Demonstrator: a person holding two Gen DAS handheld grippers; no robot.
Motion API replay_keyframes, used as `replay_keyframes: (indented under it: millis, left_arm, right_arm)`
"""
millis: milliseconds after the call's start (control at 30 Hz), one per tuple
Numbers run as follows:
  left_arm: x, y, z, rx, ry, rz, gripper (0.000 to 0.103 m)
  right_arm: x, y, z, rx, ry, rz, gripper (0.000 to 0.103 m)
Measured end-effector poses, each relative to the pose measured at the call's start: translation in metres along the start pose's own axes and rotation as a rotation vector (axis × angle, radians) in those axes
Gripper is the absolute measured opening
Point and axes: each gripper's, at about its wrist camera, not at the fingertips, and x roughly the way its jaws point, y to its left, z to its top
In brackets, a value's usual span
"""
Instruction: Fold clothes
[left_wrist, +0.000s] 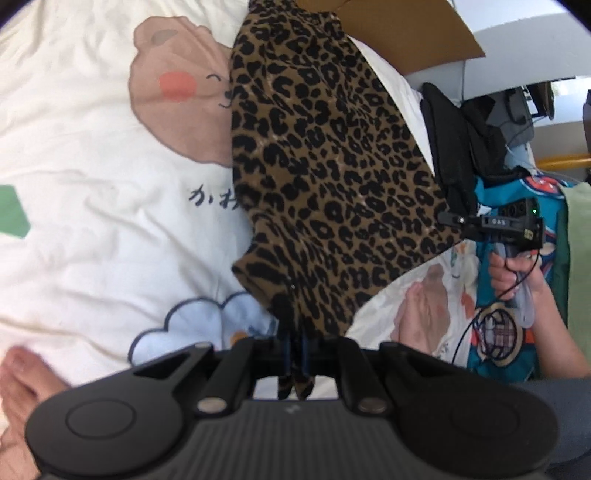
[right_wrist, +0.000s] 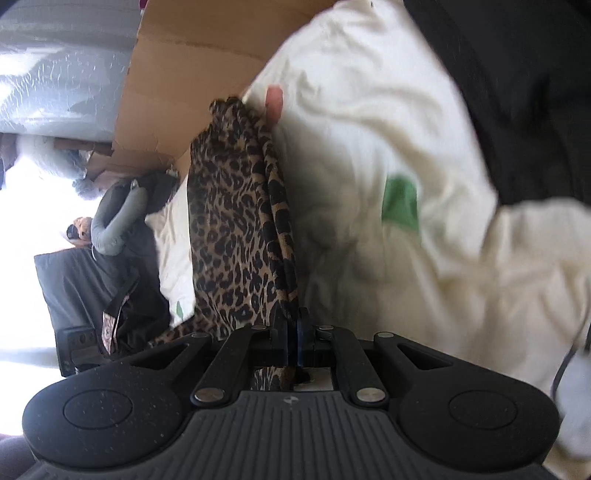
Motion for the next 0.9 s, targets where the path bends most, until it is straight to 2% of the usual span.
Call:
replay_keyframes:
  millis: [233,433,667,900]
  left_arm:
    - [-0.018,0.004,-0.013,-0.008,-0.008,0.048,0.005]
    - [-0.001,0.016,-0.008,0.01,0.011,0.141,0.005]
    - [0.027,0.034,-0.005,-0.083,0.008,0.124,0.006]
    - [0.04,0.038,-0.006,-0.11,0.022,0.124,0.006]
  right_arm:
    - [0.004,0.001,-0.036,0.036,0.02,0.017,0.002]
    - [0.014,-0.001,-0.053,0.033,0.076,0.01,0.002]
    - [0.027,-0.007,-0.049,-0.022,0.1,-0.051,0.004]
    - [0.041,-0.012,-0.046,-0.063,0.127,-0.067,0.007]
